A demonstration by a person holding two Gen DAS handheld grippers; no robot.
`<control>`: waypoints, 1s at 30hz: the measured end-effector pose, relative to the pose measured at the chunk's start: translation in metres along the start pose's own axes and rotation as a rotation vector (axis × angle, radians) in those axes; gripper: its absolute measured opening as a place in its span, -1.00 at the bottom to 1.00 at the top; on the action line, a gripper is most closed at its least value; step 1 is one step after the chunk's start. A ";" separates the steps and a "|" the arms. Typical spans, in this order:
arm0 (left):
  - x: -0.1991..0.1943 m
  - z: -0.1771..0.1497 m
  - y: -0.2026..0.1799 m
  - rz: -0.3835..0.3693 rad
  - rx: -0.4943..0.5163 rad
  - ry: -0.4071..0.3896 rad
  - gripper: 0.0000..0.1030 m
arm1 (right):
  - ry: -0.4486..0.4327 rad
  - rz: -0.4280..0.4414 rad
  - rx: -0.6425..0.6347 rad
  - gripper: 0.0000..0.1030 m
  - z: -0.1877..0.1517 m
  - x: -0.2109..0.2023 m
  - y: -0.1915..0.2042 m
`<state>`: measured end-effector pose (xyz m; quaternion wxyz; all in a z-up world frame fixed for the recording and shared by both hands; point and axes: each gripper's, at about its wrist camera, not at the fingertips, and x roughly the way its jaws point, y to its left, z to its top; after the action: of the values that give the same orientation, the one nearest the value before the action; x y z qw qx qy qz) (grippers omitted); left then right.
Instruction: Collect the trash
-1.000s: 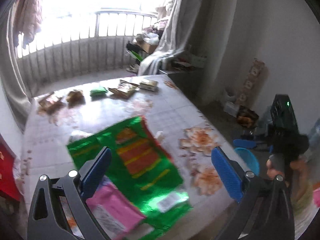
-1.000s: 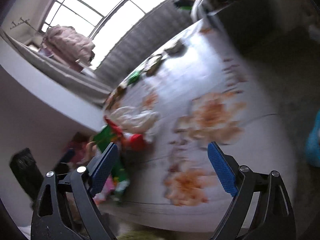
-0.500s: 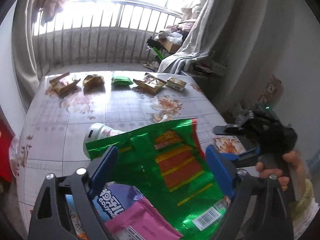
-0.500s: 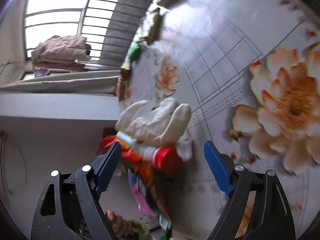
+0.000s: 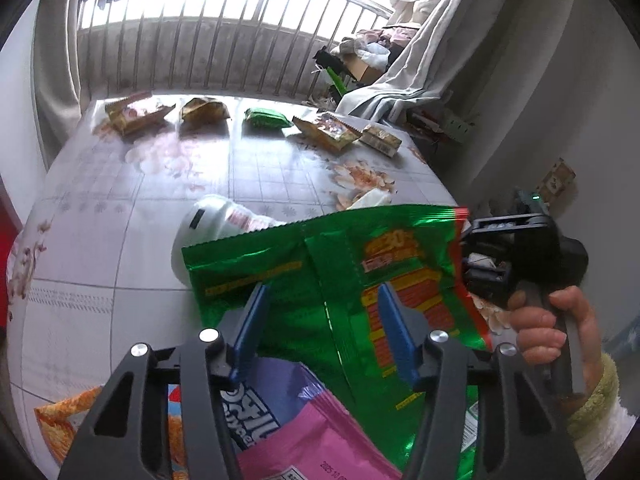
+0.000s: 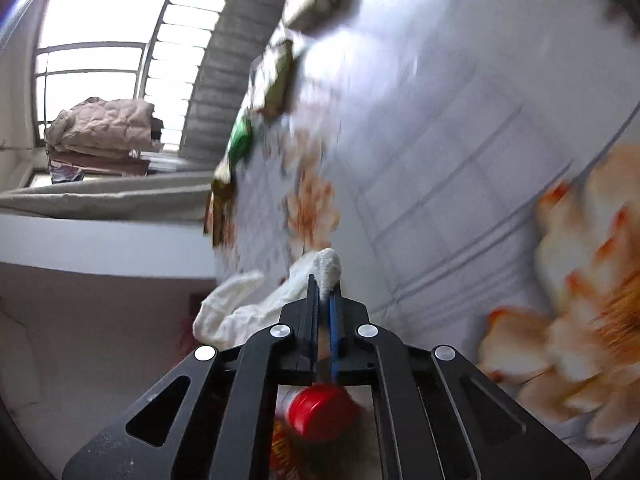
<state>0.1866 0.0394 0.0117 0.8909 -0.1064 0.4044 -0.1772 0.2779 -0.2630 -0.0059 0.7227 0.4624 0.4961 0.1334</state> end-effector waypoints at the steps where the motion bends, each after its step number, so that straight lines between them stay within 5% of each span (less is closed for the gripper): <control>1: 0.001 -0.001 0.001 0.000 -0.002 0.002 0.06 | -0.027 -0.006 -0.010 -0.95 0.002 -0.007 0.000; 7: 0.006 -0.001 0.004 0.012 -0.014 0.018 0.06 | -0.175 -0.046 -0.021 -0.95 0.004 -0.053 -0.015; 18: 0.001 -0.002 0.003 0.038 -0.034 -0.001 0.06 | -0.280 -0.132 0.003 -0.95 -0.051 -0.130 -0.067; 23: -0.012 0.002 0.005 0.009 -0.090 -0.053 0.06 | -0.209 -0.182 -0.034 -0.87 -0.079 -0.129 -0.076; 25: -0.026 0.006 0.005 -0.002 -0.104 -0.095 0.06 | -0.171 -0.203 -0.071 -0.79 -0.090 -0.127 -0.075; 30: -0.070 0.012 0.014 0.020 -0.114 -0.175 0.27 | -0.181 -0.222 -0.150 0.00 -0.097 -0.135 -0.060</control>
<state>0.1562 0.0812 0.0632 0.9170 -0.1681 0.3355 -0.1352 0.1165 -0.3306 0.0184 0.8073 0.3597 0.4656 0.0469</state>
